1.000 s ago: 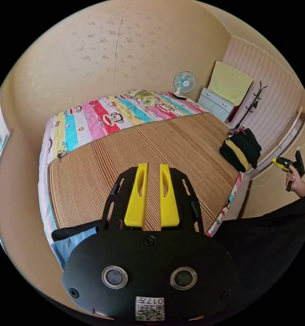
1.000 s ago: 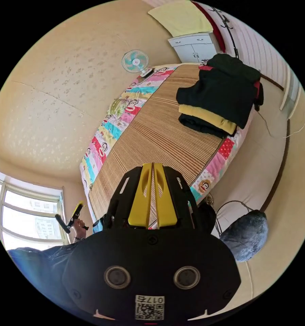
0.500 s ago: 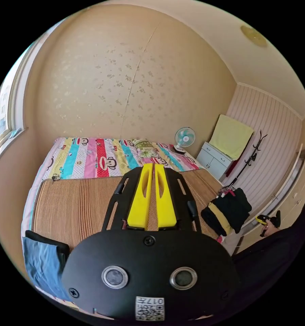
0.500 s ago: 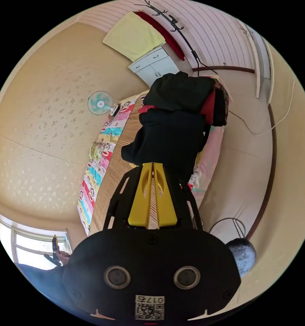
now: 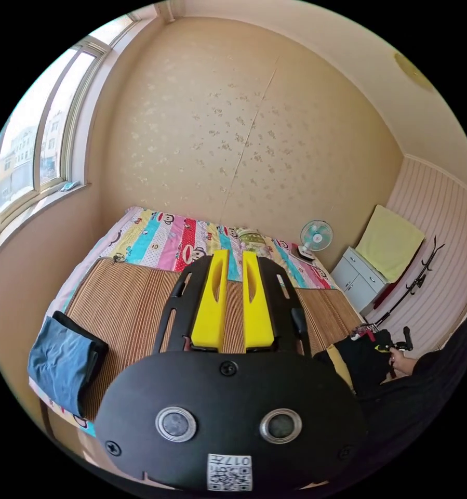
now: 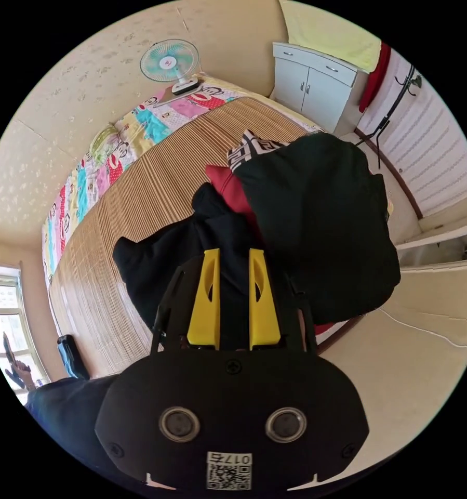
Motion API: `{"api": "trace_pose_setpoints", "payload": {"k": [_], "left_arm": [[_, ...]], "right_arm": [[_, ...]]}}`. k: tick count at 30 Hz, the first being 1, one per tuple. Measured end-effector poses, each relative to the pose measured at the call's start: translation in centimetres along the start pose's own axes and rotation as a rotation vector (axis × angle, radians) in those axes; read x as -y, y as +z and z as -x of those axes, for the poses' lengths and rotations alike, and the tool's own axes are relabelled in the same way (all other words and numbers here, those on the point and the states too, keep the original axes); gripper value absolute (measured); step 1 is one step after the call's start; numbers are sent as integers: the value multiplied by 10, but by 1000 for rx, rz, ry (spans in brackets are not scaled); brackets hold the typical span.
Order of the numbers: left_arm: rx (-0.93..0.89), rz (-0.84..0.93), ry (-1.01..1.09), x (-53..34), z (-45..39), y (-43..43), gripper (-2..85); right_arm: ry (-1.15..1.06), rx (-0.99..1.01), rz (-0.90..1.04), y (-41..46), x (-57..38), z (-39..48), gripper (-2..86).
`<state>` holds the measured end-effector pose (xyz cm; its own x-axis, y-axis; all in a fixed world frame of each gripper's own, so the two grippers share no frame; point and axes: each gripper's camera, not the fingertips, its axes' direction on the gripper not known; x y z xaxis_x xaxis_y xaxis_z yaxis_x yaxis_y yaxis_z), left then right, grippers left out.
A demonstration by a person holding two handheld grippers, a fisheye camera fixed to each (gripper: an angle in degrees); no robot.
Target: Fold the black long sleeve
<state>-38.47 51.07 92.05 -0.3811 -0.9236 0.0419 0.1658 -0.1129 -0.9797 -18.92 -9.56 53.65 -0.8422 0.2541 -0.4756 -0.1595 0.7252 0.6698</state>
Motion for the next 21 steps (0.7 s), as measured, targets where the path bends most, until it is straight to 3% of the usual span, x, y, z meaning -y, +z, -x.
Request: {"api": "trace_pose_setpoints", "payload": {"k": [4,7,9,11,14,18,19,21], "left_arm": [[11,-19,-52,-3,6,15,29],[-60,-9,-22,4,0,38,15],[-143,3,-11,12,-6,57,20],[-285,33,-19,22,-14,82,39],[-694,233,13,35,-55,149,57],[-1319,562,-146,20,-141,243,96],[-1424,705,-203,11,-165,267,122],[-1467,886,-282,-3,-193,295,163]], "right_arm": [[59,43,-48,-11,-6,-2,41],[43,205,-161,-42,-32,-4,30],[31,451,-273,-72,-57,-14,25],[-28,660,-372,-96,-75,-19,23],[-164,880,-464,-130,-93,-7,21],[-398,960,-518,-172,-107,47,19],[-434,968,-523,-178,-108,56,18],[-607,981,-526,-198,-117,98,18]]}}
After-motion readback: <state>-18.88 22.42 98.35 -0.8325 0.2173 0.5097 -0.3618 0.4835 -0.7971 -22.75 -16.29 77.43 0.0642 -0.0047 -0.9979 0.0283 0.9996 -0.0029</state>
